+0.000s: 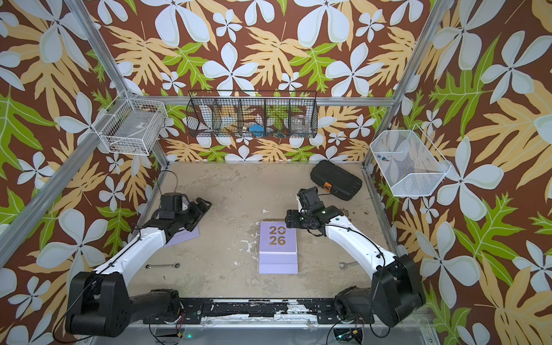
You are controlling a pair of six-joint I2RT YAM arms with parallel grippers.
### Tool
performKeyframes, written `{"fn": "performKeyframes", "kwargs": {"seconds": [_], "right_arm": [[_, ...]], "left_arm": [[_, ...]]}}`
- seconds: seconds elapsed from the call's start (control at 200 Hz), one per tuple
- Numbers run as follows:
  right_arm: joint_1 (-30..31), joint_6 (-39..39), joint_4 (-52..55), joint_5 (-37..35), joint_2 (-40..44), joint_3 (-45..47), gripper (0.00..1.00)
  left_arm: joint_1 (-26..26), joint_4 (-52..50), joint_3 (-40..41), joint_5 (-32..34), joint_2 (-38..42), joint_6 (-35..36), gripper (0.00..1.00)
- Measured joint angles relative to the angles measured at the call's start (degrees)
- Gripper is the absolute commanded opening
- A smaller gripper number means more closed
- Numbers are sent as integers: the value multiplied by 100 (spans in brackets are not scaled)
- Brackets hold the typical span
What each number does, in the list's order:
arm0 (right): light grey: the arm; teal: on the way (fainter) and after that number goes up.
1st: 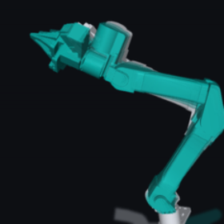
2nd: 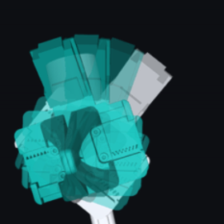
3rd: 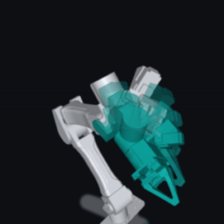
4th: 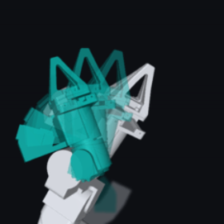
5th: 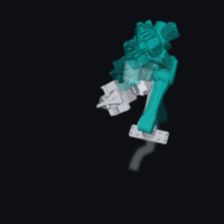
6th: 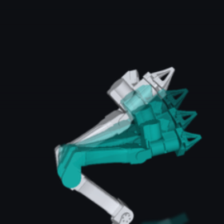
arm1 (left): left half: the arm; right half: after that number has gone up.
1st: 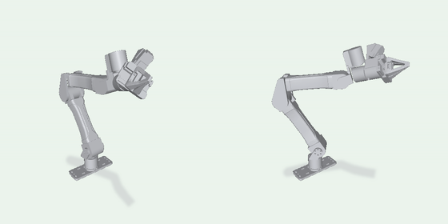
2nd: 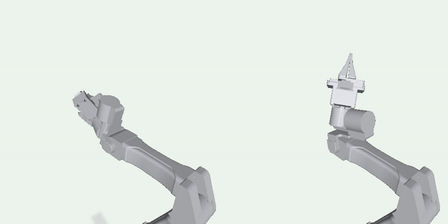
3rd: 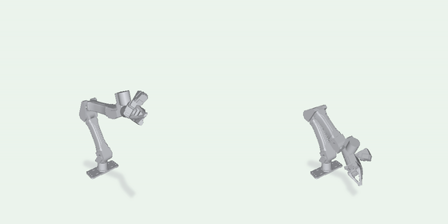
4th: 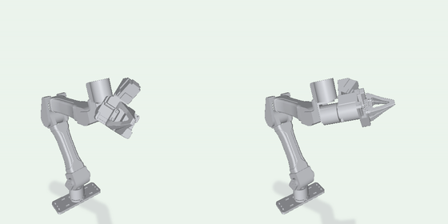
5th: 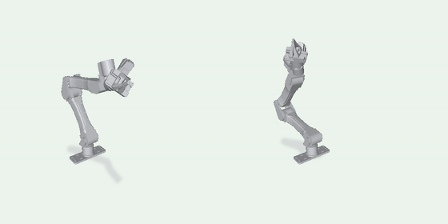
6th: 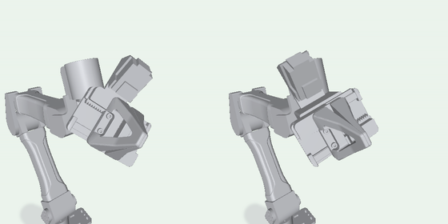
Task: Stack the calendars
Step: Move the calendar to the center of the board.
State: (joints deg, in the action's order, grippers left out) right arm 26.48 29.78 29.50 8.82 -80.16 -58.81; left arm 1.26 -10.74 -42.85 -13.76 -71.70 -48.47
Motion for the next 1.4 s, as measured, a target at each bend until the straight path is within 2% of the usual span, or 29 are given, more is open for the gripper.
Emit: {"fn": "performKeyframes", "kwargs": {"seconds": [0.115,0.25,0.36,0.47,0.591,0.961,1.196,1.401], "right_arm": [[208,20,-76,52,-614,-597,77],[367,22,-225,238,-1386,-1307,77],[479,24,-284,420,-1978,-1825,77],[597,26,-310,603,-2524,-2337,77],[699,24,-321,765,-3051,-2879,77],[870,44,-240,1228,-4282,-4312,77],[1027,313,-317,1624,-4782,-4666,77],[1134,741,-660,2044,-5025,-4682,77]], "left_arm": [[999,-356,-111,13,-66,439,87],[1934,-533,-313,4,-321,811,85],[2535,-562,-533,-24,-671,977,87],[2881,-562,-750,-105,-1054,1099,88],[3058,-525,-992,-177,-1495,1172,89],[3084,-413,-1707,-605,-2870,1449,91],[3084,-295,-2013,-1064,-3390,1563,92],[3084,162,-1860,-1598,-3477,1563,92]]}}
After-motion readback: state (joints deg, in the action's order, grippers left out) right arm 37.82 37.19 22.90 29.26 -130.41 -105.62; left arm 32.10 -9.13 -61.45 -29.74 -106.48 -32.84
